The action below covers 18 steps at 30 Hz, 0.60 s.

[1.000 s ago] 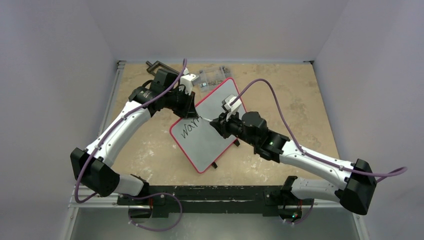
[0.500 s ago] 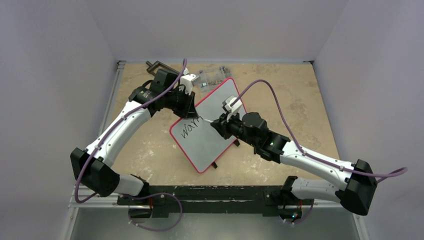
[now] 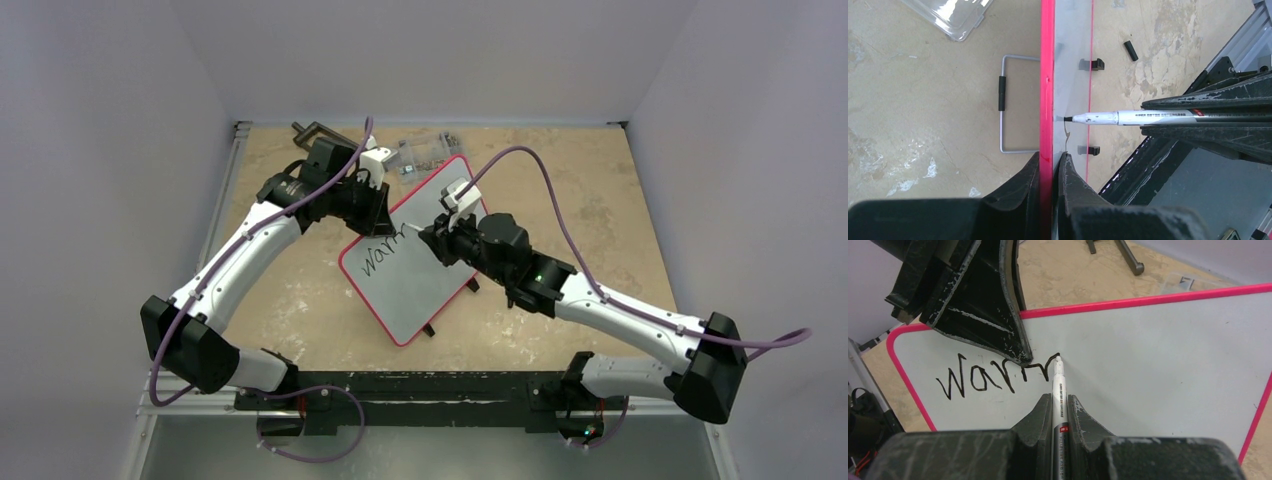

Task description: Write a sentence on the whiteboard

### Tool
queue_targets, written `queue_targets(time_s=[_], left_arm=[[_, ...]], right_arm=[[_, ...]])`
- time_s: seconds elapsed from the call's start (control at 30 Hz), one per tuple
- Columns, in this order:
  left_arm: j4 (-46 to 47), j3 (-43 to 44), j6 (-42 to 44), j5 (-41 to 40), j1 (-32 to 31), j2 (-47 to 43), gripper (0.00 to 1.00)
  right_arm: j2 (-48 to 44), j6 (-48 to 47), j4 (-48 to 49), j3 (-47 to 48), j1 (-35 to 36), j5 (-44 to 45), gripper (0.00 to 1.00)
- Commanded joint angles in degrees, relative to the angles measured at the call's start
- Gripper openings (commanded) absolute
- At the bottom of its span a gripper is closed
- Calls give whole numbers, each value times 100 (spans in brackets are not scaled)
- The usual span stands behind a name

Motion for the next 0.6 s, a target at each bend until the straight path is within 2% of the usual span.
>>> queue_targets(time_s=[0.0, 0.57], left_arm=[[-362, -117, 654, -1484, 46, -18, 0], [-362, -117, 658, -1509, 46, -38, 0]], right_arm=[[137, -81, -43, 211, -49, 549, 0], [-229, 152, -206, -455, -71, -96, 0]])
